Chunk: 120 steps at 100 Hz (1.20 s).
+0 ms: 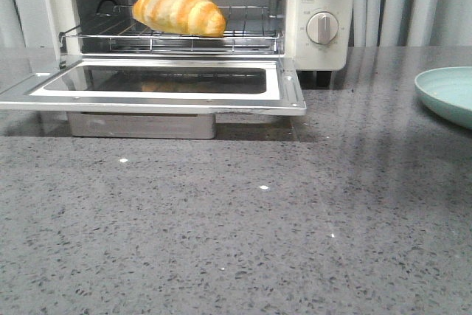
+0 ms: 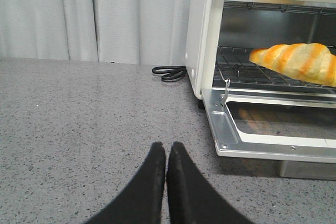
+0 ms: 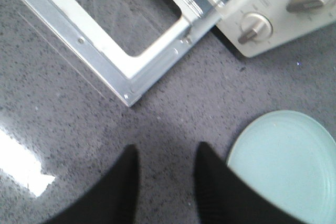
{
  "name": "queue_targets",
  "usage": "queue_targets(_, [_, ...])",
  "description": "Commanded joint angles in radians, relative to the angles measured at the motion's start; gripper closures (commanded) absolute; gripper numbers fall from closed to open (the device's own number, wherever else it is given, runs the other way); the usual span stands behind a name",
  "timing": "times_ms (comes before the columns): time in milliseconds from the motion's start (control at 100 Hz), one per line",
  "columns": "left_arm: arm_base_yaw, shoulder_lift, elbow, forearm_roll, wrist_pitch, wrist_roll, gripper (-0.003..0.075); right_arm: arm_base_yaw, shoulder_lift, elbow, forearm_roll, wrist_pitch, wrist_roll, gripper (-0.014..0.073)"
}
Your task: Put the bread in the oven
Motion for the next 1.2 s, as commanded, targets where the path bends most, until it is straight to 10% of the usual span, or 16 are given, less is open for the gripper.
queue_targets(0, [0.002,-0.016,-0.028,-0.015,-0.091,-0.003,0.0742,-0.011,-0.066,0.01,-0.039,0.057,0.006,0.0554])
queue_targets(100, [0.002,-0.016,-0.028,-0.044,-0.103,-0.003,0.0741,-0.011,-0.091,0.032,-0.039,0.057,0.006,0.0671])
queue_targets(1190, [0.002,-0.016,-0.028,-0.044,-0.103,-0.003,0.0742,-0.011,-0.1,0.041,-0.039,0.04,0.006,0.0669])
